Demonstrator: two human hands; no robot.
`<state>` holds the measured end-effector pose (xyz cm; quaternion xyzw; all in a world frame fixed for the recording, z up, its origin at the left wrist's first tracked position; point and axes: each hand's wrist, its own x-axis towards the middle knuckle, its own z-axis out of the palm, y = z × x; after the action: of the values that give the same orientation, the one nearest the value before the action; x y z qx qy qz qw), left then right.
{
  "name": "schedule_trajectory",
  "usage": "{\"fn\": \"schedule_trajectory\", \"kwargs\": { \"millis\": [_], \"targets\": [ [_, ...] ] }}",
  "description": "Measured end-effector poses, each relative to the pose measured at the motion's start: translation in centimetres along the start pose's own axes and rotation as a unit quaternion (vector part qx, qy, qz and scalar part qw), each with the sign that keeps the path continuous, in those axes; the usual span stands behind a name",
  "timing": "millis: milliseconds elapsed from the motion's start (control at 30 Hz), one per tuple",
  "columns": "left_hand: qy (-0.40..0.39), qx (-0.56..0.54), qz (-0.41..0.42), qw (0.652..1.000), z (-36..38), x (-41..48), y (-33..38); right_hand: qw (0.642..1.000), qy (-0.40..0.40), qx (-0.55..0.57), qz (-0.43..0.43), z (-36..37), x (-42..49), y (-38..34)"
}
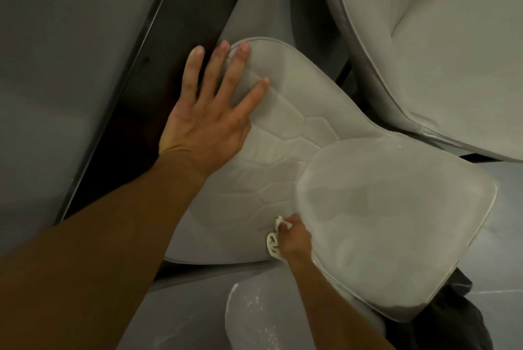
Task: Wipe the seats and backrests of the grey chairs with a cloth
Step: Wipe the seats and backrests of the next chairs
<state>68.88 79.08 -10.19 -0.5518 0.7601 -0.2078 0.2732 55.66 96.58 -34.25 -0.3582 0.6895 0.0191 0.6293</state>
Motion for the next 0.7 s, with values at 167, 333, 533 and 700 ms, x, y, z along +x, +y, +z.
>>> {"fn": "schedule_trajectory", "kwargs": {
  "millis": [167,333,533,700],
  "targets": [
    [0.008,0.006,0.0,1.0,0.1,0.0,0.0,0.994,-0.022,0.032,-0.105,-0.5,-1.2,-2.1],
    [0.008,0.008,0.001,1.0,0.1,-0.1,-0.1,0.971,-0.027,0.144,-0.187,0.7,-5.8,-0.2],
    [0.013,0.016,0.005,1.0,0.4,-0.2,0.1,0.998,-0.035,-0.048,-0.011,-0.8,-1.5,-0.2],
    [0.033,0.014,0.001,0.999,0.6,-0.2,0.1,0.991,0.008,0.101,-0.084,-0.6,-1.6,-5.9]
  ]
}}
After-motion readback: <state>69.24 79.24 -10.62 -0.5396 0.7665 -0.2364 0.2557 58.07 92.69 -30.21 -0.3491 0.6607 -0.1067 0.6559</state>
